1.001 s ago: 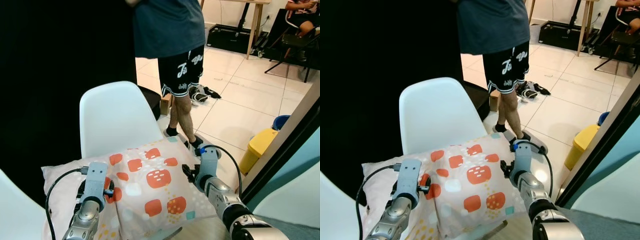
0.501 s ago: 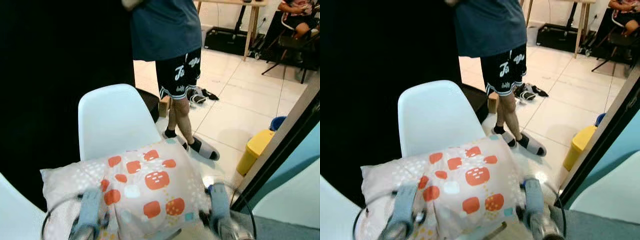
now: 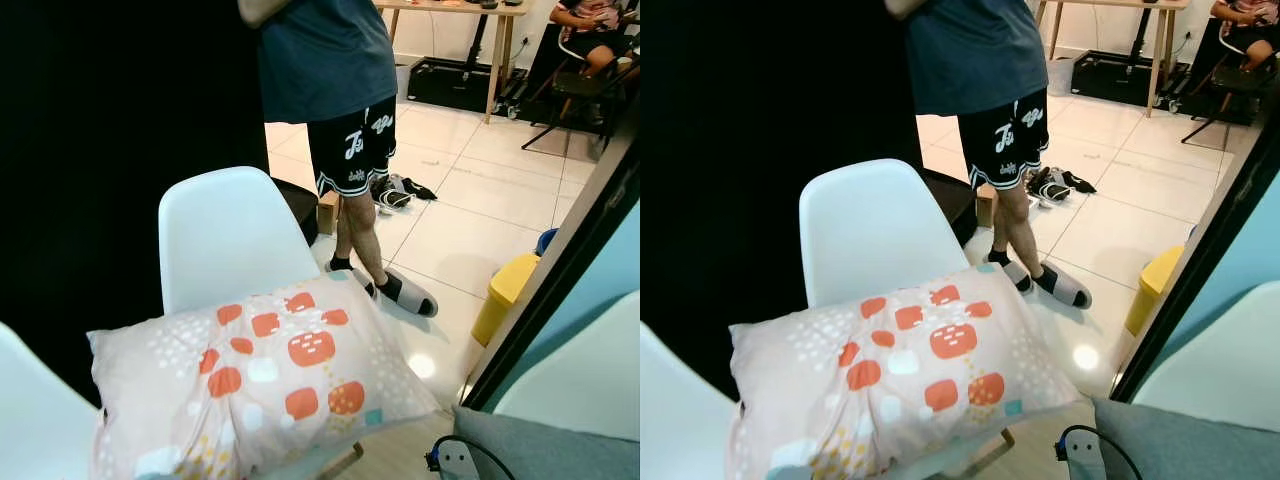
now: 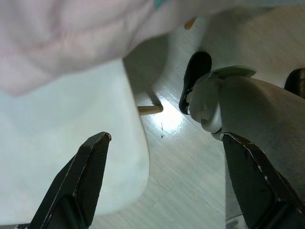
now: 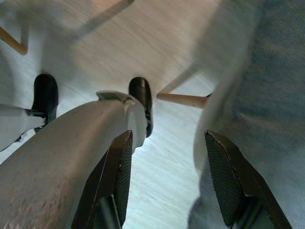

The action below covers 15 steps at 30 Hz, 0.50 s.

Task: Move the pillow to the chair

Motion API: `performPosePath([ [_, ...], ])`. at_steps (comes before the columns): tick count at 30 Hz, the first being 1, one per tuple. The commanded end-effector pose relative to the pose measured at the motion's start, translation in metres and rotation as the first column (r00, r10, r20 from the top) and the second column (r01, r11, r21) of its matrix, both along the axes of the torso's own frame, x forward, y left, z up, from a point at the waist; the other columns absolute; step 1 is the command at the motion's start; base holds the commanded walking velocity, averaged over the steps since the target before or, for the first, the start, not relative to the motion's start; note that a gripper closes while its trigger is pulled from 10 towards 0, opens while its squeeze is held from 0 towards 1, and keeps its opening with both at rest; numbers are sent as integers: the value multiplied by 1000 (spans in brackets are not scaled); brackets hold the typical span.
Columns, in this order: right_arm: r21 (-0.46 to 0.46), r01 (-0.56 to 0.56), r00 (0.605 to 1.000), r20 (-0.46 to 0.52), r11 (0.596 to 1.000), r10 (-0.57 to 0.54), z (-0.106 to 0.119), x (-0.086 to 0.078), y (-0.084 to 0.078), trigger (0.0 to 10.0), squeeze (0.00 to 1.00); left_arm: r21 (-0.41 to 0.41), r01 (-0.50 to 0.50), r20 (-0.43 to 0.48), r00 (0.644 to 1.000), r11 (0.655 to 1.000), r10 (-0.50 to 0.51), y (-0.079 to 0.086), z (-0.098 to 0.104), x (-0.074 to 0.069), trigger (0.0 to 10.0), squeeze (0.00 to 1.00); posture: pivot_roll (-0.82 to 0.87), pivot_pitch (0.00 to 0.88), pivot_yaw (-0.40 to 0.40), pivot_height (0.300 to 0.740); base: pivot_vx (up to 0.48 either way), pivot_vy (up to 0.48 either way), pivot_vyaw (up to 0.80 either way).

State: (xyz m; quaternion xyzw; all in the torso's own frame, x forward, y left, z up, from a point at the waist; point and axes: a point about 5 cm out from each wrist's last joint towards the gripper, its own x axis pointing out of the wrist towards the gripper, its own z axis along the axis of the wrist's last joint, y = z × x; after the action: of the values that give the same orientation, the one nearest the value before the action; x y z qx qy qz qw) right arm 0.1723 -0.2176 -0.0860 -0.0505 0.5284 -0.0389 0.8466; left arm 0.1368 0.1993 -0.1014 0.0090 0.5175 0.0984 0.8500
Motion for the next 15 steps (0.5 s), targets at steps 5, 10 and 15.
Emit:
performPosePath([
  [5,-7,-22,1000,-20,1000,22,-3,-5,2,10000,0,12,3,-18,1000,1000,-3,7,-1,-4,10000,0,-39,78,20,740,-347,0,0],
  [10,-5,-35,999,-16,999,35,-3,-4,8,10000,0,10,13,-9,1000,1000,-13,5,1,2,10000,0,-46,75,23,740,-350,0,0],
  [15,2,-43,999,-18,999,43,-5,-6,16,10000,0,6,21,-4,1000,1000,-21,2,2,5,10000,0,-47,72,22,740,-349,0,0],
])
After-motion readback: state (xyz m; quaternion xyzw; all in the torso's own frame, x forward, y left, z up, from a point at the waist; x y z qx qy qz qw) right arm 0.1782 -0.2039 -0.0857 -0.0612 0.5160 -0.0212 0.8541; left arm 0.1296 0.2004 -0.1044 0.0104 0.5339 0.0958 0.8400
